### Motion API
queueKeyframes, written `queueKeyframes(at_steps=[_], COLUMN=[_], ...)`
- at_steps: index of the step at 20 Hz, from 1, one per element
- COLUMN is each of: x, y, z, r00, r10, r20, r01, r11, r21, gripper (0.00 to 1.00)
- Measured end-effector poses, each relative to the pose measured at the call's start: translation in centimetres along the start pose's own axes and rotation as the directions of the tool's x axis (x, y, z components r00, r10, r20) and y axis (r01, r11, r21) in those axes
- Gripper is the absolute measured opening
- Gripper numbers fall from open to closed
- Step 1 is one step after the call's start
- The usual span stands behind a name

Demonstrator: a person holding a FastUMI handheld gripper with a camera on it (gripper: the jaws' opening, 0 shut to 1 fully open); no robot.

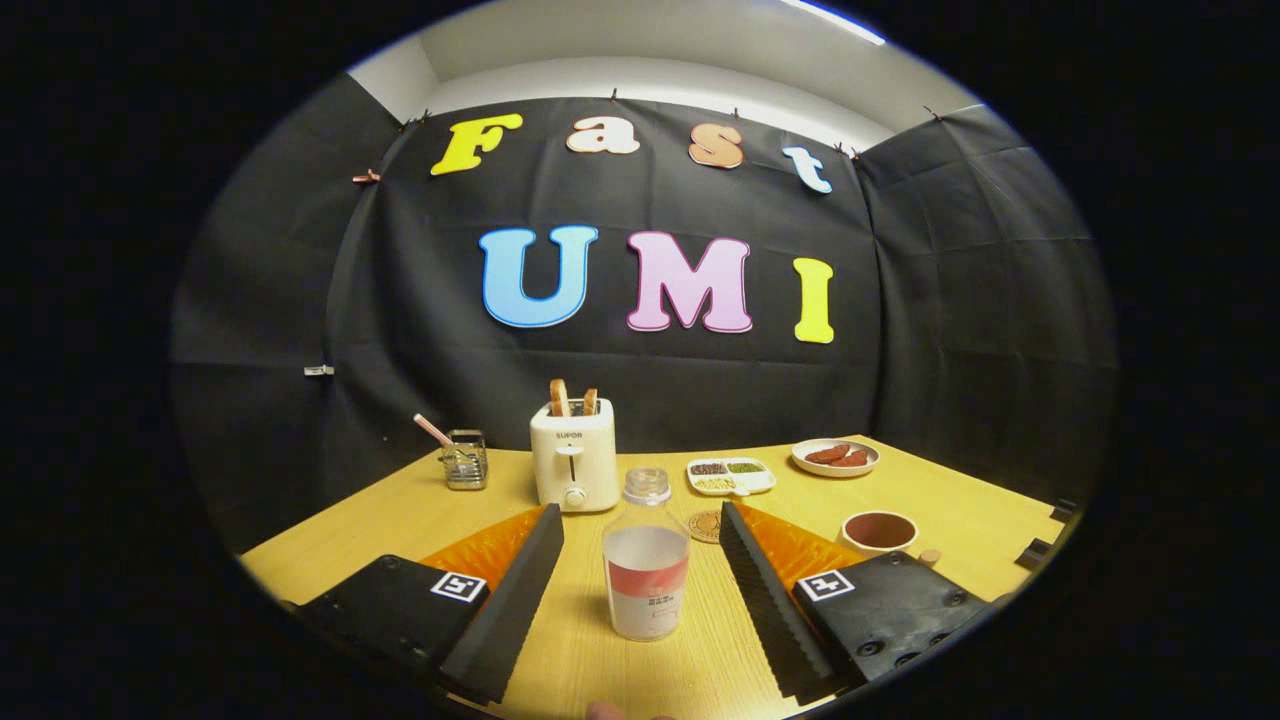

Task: Take the bottle from table, then pour the juice into the cup, finally place the bottle on the coaster

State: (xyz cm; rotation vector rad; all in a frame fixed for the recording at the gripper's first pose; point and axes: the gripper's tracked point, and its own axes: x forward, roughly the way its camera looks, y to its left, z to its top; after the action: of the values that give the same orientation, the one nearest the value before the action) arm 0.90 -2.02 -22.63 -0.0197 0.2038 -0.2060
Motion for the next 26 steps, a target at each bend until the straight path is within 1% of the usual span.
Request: queueKeyframes(at_steps=[2,5,9,11,12,13,14,16,18,23,26], x=[1.4,3.4,5.2,5.9,5.7,6.1,6.4,6.2,5.3,2.4,0.8], y=[0.4,0.6,-0.2,-0.3,-0.1,0.0,-0.1,0.4,0.8,0.2,-0.5], z=[-1.6,-5.0,-7.1,-7.8,-7.3,-7.9,-7.6,-6.5,-4.0,3.2,6.1], r00=[1.000,1.000,0.999,0.999,0.999,0.999,0.999,0.999,0.999,0.999,0.998], r10=[0.006,0.003,-0.034,-0.044,-0.033,-0.036,-0.034,-0.018,0.009,0.046,0.054], r20=[0.001,-0.024,-0.029,-0.026,-0.012,-0.024,-0.032,-0.045,-0.034,0.013,0.037], r01=[-0.006,-0.003,0.033,0.042,0.033,0.035,0.033,0.016,-0.011,-0.045,-0.051], r11=[1.000,1.000,0.999,0.998,0.998,0.998,0.998,0.999,0.999,0.995,0.996], r21=[0.008,-0.025,-0.033,-0.057,-0.052,-0.050,-0.046,-0.045,-0.052,-0.086,-0.072], gripper=[0.97,0.97,0.96,0.96,0.92,0.84,0.77,0.76,0.75,0.75,0.75])
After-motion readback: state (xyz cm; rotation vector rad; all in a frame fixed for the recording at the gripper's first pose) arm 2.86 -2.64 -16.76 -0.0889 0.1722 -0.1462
